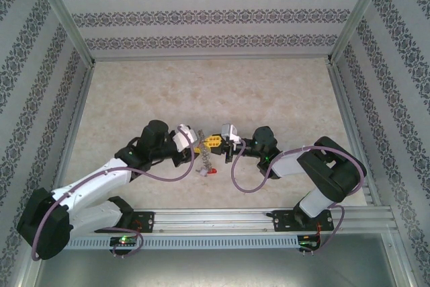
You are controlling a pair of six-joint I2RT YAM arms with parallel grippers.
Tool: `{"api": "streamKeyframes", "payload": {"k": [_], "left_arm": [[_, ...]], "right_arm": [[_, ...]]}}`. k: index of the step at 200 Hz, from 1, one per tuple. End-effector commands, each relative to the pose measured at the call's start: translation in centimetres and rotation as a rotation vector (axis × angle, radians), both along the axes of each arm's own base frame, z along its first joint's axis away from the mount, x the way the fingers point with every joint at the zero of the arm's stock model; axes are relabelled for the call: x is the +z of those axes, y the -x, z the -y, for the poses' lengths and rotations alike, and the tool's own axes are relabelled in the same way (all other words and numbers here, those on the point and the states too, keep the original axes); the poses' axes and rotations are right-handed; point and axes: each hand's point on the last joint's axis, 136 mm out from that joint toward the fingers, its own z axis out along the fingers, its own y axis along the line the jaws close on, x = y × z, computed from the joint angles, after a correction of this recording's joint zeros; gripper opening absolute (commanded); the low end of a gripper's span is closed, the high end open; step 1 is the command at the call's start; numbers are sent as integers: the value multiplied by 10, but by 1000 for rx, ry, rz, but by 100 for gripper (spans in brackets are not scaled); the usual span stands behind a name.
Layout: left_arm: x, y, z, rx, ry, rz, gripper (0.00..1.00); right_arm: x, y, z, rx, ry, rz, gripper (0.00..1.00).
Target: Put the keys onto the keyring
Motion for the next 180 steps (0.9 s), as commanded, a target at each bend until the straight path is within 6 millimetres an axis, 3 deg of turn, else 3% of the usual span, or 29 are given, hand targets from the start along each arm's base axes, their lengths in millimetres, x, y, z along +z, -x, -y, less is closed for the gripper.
{"api": "streamKeyframes", "payload": {"k": [1,25,88,180], "left_arm": [[35,-8,6,25,147,138,41],[32,-1,6,-2,181,181,47],[26,10,16,-70,208,228,48],[10,-4,11,-8,105,272,42]], "right_arm": [[23,0,1,29,-57,35,0],[26,1,2,52,-46,35,0],[34,-3,-2,59,-48,33,0],[42,0,-9,77,-50,39,0]]}}
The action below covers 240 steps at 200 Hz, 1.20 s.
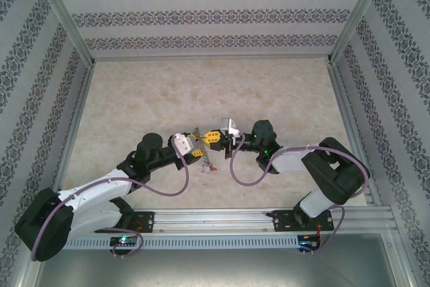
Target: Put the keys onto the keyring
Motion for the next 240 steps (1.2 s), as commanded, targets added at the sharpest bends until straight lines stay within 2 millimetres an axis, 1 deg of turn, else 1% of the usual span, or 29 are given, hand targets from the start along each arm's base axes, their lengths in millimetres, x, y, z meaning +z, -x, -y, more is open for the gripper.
{"api": "streamKeyframes", "payload": {"k": [1,22,60,98,118,124,141,147,166,189,207,240], "left_arm": [[5,-4,4,3,-15,59,42],[0,-8,1,38,-28,70,42],[5,-11,3,39,-24,103,41],[5,-13,4,35,-40,129,26],[6,-12,3,33,-46,133,21],[3,-11,2,33,-55,127,21],[-3,-10,-2,39,-86,121,15],[-3,-10,-3,44,-93,122,14],[-3,-11,-8,65,-109,128,7],[-2,-12,-13,86,-134,135,5],[-1,-12,-14,80,-172,139,0],[4,-15,-18,73,-256,157,0]], "right_arm": [[28,6,-5,35,-58,65,0],[31,6,-5,35,-63,68,0],[32,8,-6,40,-64,69,0],[34,7,-7,37,-68,67,0],[34,7,-7,29,-66,71,0],[33,7,-7,24,-63,71,0],[31,6,-5,11,-56,70,0],[30,5,-5,5,-52,67,0],[26,4,-4,-9,-38,68,0],[20,4,-4,-15,-8,70,0],[15,5,-4,-16,25,72,0],[6,8,-4,-16,86,87,0]]}}
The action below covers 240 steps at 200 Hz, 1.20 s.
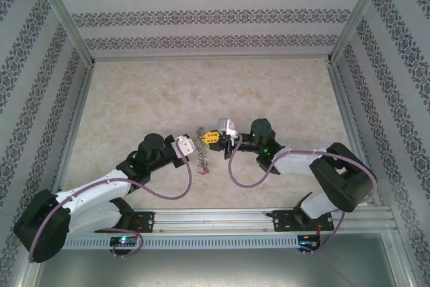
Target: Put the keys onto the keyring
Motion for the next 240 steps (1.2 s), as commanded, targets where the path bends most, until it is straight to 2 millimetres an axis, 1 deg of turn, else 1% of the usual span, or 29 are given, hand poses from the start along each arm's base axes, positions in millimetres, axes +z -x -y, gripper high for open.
{"api": "streamKeyframes", "payload": {"k": [1,35,50,92,116,137,149,165,175,193,209,220,240], "left_arm": [[9,-1,-1,-12,-82,31,0],[15,0,-1,-45,-157,17,0],[20,0,-1,-51,-175,14,0],[35,1,-2,-83,-246,23,0],[42,4,-1,-137,-337,48,0],[55,6,-3,-184,-455,91,0],[60,7,-5,-213,-524,108,0],[71,2,-5,-234,-601,133,0],[76,2,-2,-270,-648,140,0],[90,-1,0,-309,-696,149,0],[102,-7,2,-334,-744,202,0],[109,-12,1,-354,-796,251,0],[114,-24,-5,-389,-948,308,0]], "right_arm": [[8,6,-3,13,19,71,0],[-3,11,-3,15,107,113,0],[-14,12,-2,12,170,113,0],[-22,8,1,-21,231,111,0],[-28,4,3,-40,265,111,0],[-31,-1,7,-78,290,105,0],[-30,-4,7,-91,291,102,0],[-26,-4,5,-84,275,85,0],[-20,-4,3,-81,248,84,0],[-8,-9,4,-107,186,91,0],[-1,-16,13,-151,152,100,11],[1,-20,22,-187,137,107,17],[2,-27,41,-253,128,119,26]]}}
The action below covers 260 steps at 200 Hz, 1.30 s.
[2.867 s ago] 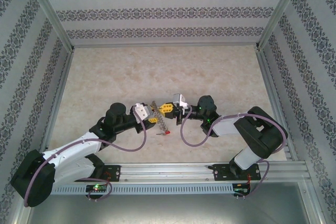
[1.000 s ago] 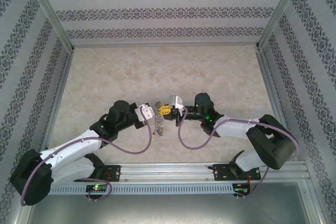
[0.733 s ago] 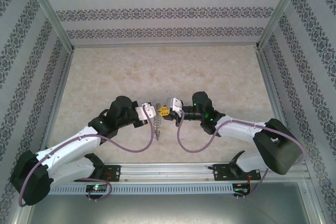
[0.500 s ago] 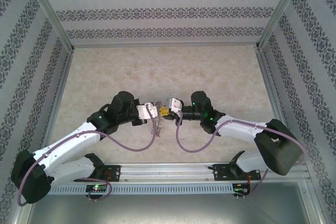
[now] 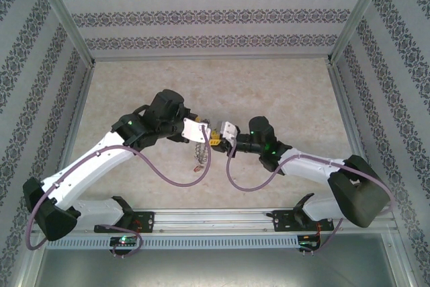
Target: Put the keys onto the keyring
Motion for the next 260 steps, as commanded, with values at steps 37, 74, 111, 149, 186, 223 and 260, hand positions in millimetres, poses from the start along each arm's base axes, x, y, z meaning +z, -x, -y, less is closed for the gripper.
{"api": "streamKeyframes", "payload": {"k": [37,74,111,149,186,223,260], "left_arm": [[35,-46,-19,-89,-423,302,0],[58,-86,-17,-108,-664,514,0],[77,-113,-18,-102,-863,645,0],[89,-132,-16,-99,-1008,719,0],[78,-134,4,-171,-949,697,0],[50,-130,44,-245,-914,621,0],[33,-126,95,-325,-869,632,0]], "right_arm": [[17,-25,59,-267,-60,105,45],[22,-30,88,-432,-93,156,98],[30,-33,112,-564,-111,185,98],[35,-30,121,-584,-90,204,98],[45,-29,136,-656,-120,236,98],[52,-33,160,-766,-151,236,98],[48,-47,240,-1137,-201,193,98]]}}
